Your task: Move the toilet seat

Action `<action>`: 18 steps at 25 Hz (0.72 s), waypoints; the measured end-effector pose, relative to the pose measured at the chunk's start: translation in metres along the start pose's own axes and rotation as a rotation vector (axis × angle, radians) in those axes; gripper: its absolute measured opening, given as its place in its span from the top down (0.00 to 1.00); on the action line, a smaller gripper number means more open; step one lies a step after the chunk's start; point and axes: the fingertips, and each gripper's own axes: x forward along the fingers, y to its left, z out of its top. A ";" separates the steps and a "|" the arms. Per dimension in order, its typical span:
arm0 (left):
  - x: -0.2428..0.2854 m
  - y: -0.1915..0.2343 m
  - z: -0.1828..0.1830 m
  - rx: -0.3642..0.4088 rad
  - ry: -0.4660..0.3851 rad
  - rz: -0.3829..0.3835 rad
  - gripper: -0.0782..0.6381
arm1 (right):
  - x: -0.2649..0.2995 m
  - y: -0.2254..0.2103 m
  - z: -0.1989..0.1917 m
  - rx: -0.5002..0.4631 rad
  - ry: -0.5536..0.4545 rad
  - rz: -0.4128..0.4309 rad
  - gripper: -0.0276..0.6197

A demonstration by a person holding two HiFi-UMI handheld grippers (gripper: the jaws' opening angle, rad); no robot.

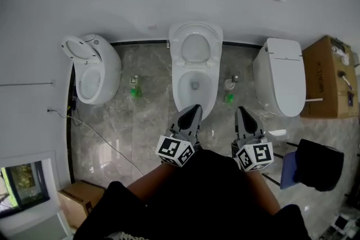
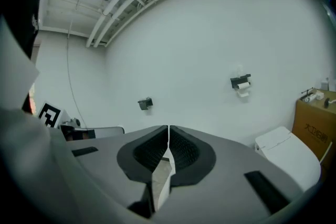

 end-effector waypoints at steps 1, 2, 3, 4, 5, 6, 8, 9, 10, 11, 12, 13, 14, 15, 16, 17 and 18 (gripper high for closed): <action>-0.007 -0.015 -0.004 0.012 -0.004 0.000 0.87 | -0.015 0.005 -0.002 -0.029 -0.004 0.019 0.90; -0.014 -0.030 -0.009 0.029 -0.004 0.005 0.87 | -0.029 0.011 -0.004 -0.051 -0.013 0.041 0.90; -0.022 -0.043 -0.015 0.051 0.000 0.011 0.87 | -0.043 0.016 -0.007 -0.062 -0.027 0.064 0.90; -0.031 -0.056 -0.023 0.076 0.010 0.016 0.87 | -0.056 0.022 -0.011 -0.063 -0.043 0.086 0.91; -0.040 -0.068 -0.031 0.100 0.022 0.020 0.87 | -0.069 0.028 -0.016 -0.061 -0.058 0.104 0.91; -0.049 -0.078 -0.039 0.118 0.032 0.024 0.87 | -0.080 0.033 -0.021 -0.060 -0.069 0.119 0.91; -0.068 -0.095 -0.050 0.120 0.036 0.038 0.87 | -0.102 0.044 -0.033 -0.063 -0.079 0.135 0.91; -0.079 -0.101 -0.053 0.113 0.032 0.046 0.87 | -0.112 0.048 -0.039 -0.061 -0.077 0.134 0.91; -0.089 -0.106 -0.055 0.107 0.031 0.054 0.87 | -0.122 0.051 -0.044 -0.054 -0.072 0.128 0.91; -0.098 -0.110 -0.057 0.104 0.033 0.061 0.87 | -0.131 0.055 -0.048 -0.042 -0.065 0.120 0.91; -0.106 -0.114 -0.058 0.102 0.037 0.067 0.87 | -0.140 0.058 -0.051 -0.031 -0.056 0.114 0.91; -0.113 -0.119 -0.059 0.103 0.040 0.067 0.87 | -0.148 0.062 -0.054 -0.027 -0.048 0.113 0.91; -0.119 -0.125 -0.060 0.106 0.040 0.064 0.87 | -0.156 0.066 -0.056 -0.033 -0.041 0.118 0.91; -0.123 -0.132 -0.060 0.113 0.039 0.056 0.87 | -0.163 0.070 -0.058 -0.045 -0.036 0.125 0.91; -0.127 -0.138 -0.061 0.122 0.037 0.047 0.87 | -0.169 0.072 -0.059 -0.057 -0.032 0.130 0.91; -0.129 -0.143 -0.062 0.131 0.034 0.040 0.87 | -0.175 0.074 -0.060 -0.065 -0.030 0.131 0.91; -0.132 -0.146 -0.063 0.137 0.032 0.037 0.87 | -0.179 0.074 -0.060 -0.070 -0.029 0.127 0.91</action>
